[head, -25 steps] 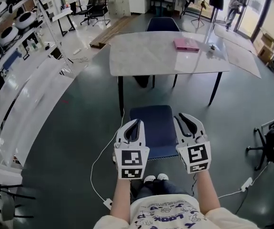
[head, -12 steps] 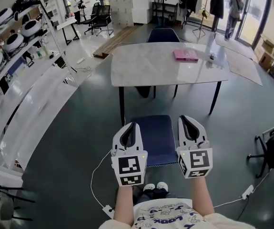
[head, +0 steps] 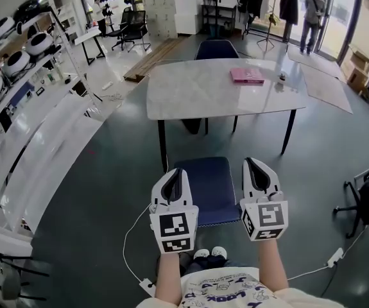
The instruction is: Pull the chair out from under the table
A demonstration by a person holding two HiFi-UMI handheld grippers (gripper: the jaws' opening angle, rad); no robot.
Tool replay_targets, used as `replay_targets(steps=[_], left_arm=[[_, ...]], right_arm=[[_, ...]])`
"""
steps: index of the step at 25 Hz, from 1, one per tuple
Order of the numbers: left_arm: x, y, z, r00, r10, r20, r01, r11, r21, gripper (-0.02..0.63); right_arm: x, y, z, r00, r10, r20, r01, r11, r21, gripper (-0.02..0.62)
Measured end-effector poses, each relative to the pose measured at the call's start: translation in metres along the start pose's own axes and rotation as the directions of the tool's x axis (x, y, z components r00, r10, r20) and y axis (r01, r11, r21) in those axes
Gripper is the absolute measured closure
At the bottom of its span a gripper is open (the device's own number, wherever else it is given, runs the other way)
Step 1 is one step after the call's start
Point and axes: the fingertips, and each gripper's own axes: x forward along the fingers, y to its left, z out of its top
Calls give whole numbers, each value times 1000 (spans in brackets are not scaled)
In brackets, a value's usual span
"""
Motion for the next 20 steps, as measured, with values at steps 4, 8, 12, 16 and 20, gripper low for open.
replay_targets(steps=[4, 8, 12, 16, 20], left_arm=[[6, -4, -3, 1000, -5, -8, 5, 1000, -1, 578], [8, -8, -3, 1000, -12, -11, 12, 1000, -15, 578], [12, -8, -3, 1000, -8, -20, 8, 1000, -11, 578], [18, -8, -5, 1000, -6, -30, 5, 1000, -6, 578], [22, -5, -6, 999, -2, -41, 2, 1000, -4, 578]], right_arm=[[2, -5, -1, 1000, -5, 0, 5, 1000, 2, 589], [2, -10, -1, 1000, -6, -1, 6, 1000, 8, 589], [5, -12, -3, 1000, -8, -8, 8, 1000, 7, 589], [10, -16, -6, 1000, -3, -13, 4, 1000, 10, 589], [13, -17, -6, 1000, -4, -17, 4, 1000, 8, 589]])
